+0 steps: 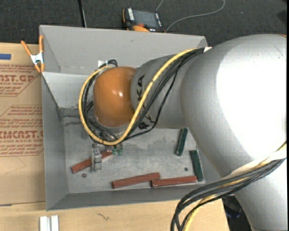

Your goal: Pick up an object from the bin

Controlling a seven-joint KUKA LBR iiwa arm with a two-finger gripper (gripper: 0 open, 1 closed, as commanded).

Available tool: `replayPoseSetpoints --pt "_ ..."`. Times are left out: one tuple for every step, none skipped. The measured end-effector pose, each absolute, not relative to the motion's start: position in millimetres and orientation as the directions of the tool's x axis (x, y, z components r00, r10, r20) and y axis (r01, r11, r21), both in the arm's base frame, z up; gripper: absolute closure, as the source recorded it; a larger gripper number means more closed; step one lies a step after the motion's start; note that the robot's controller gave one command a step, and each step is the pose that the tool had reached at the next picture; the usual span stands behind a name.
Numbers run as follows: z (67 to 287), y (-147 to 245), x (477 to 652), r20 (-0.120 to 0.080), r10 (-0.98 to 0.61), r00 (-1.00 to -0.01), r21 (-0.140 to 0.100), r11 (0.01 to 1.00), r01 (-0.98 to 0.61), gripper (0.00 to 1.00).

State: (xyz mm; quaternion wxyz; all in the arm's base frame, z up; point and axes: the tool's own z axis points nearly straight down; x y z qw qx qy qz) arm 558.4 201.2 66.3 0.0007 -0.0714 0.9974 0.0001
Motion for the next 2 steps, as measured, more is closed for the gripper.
replayPoseSetpoints --pt "69.8 202.6 557.0 -0.001 -0.143 -0.99 0.002 0.99 -0.143 1.0" --pt "195.9 153.4 525.9 -0.007 -0.189 -0.982 -0.001 0.982 -0.189 1.0"
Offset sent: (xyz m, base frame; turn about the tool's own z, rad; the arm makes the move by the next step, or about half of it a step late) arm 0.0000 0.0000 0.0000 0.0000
